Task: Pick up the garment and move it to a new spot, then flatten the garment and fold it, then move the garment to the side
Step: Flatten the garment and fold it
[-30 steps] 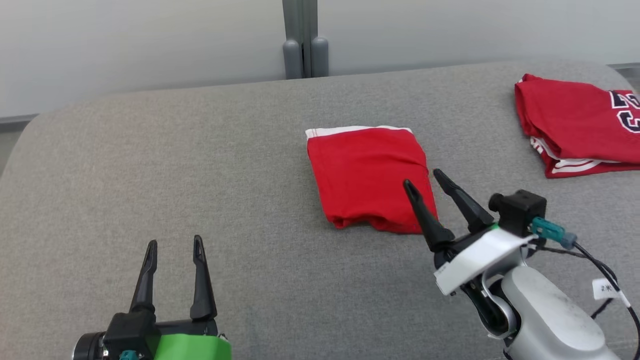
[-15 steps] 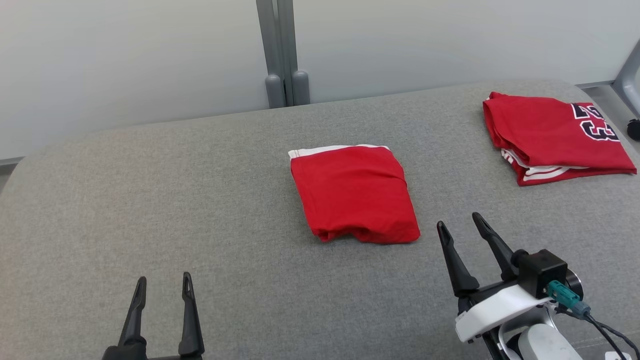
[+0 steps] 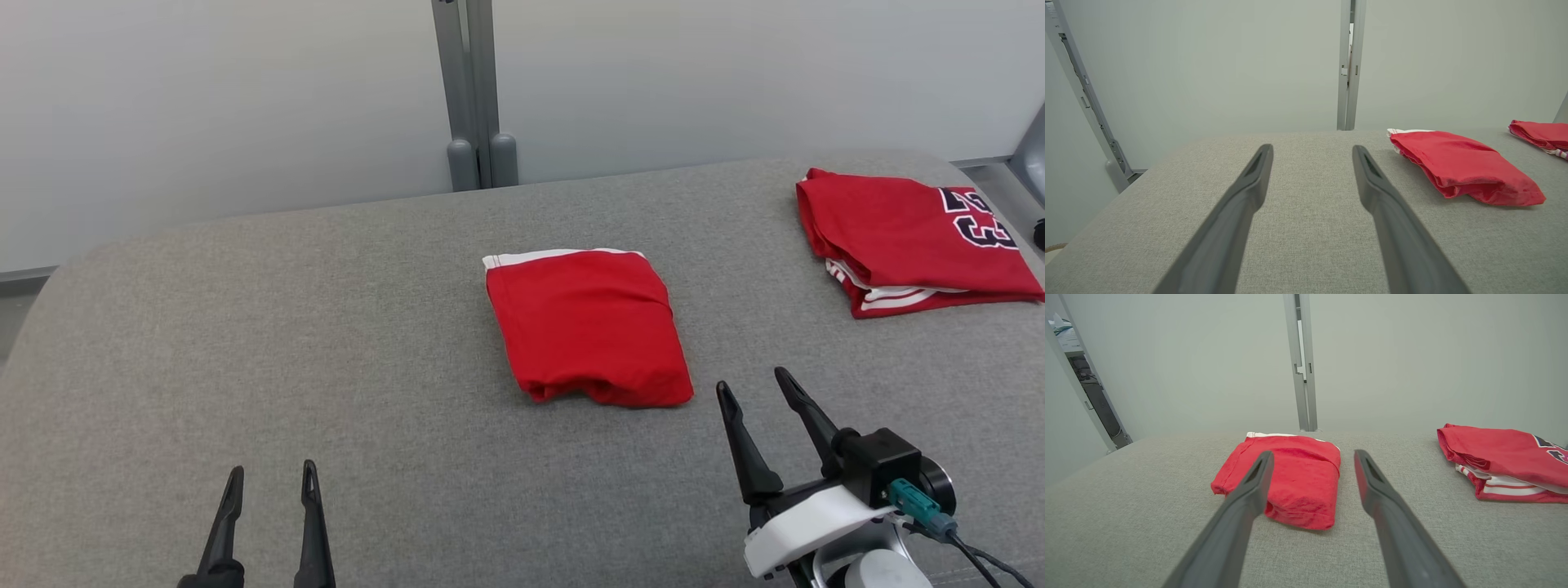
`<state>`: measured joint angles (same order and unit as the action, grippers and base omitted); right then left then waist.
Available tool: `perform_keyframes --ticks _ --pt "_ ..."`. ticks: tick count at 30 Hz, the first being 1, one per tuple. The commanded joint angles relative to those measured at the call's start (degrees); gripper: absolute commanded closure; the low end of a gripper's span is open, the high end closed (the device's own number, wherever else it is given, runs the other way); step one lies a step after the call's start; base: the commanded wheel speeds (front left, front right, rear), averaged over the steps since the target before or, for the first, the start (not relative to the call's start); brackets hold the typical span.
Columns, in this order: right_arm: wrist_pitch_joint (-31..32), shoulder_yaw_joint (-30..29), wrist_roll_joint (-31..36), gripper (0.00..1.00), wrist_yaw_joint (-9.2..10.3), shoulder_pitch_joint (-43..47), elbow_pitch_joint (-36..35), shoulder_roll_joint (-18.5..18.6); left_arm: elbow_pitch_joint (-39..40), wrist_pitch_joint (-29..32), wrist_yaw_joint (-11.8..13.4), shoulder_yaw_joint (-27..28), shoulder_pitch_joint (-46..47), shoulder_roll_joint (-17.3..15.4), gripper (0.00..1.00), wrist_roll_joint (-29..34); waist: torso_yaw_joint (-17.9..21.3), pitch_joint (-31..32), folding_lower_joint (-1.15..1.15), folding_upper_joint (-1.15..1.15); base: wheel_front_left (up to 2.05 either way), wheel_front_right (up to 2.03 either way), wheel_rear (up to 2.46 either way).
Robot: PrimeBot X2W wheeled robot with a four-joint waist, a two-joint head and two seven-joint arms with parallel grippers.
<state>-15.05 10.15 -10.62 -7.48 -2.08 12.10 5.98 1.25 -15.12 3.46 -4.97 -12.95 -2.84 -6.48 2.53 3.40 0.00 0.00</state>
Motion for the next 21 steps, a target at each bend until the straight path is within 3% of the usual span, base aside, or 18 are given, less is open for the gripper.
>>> perform_keyframes --ticks 1,21 --pt "-0.1 -0.3 0.3 0.00 -0.02 0.6 0.1 -0.2 -0.2 0.0 -0.1 0.0 -0.3 -0.1 0.00 0.2 -0.1 0.0 0.00 0.00 0.00 0.00 0.00" --pt "-0.1 -1.2 0.9 0.00 -0.02 -0.1 1.0 -1.3 -1.5 0.0 -0.6 0.0 1.7 -0.1 0.00 0.3 -1.3 -1.0 0.00 0.00 0.00 0.00 0.00"
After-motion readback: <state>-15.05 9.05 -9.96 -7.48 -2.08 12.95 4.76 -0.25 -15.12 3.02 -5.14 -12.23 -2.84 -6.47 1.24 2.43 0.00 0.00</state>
